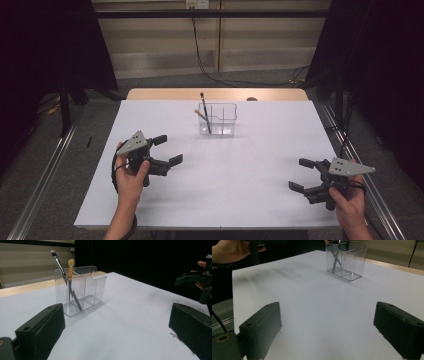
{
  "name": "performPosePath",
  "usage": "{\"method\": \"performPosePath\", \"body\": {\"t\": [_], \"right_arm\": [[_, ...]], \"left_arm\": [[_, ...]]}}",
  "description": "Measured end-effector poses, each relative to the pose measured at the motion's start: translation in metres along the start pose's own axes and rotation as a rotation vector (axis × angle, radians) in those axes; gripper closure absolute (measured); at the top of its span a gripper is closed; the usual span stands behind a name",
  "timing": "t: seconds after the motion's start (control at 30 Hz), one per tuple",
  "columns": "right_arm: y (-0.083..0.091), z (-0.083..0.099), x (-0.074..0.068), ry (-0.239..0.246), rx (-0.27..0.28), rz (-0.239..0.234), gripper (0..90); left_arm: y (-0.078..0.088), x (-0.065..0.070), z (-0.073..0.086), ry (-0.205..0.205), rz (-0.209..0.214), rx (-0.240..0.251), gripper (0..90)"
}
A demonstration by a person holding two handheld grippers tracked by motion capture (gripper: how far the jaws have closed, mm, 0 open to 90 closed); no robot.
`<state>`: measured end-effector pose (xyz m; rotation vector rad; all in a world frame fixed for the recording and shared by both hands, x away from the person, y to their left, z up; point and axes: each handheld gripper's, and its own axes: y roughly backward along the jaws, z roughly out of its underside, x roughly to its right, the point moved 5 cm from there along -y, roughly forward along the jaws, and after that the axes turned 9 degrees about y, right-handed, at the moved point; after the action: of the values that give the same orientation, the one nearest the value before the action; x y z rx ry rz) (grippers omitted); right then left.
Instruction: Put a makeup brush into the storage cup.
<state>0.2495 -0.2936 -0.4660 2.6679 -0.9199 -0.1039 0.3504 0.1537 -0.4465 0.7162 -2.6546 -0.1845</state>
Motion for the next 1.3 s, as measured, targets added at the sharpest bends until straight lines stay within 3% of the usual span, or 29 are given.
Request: {"method": "performPosePath", "body": {"t": [0.23, 0.57, 1.3], "right_arm": [[0.0, 0.001, 0.0, 0.001, -0.001, 0.003, 7.3], [-0.001, 0.001, 0.001, 0.002, -0.002, 0.003, 7.3], [0.002, 0.003, 0.005, -0.008, -0.001, 0.022, 7.3]], "left_arm": [[0.01, -0.002, 0.006, -0.016, -0.011, -0.022, 0.6], [0.03, -0.007, 0.011, -0.013, -0.037, -0.016, 0.6], [0.046, -0.006, 0.014, -0.018, -0.049, -0.013, 0.6]]}}
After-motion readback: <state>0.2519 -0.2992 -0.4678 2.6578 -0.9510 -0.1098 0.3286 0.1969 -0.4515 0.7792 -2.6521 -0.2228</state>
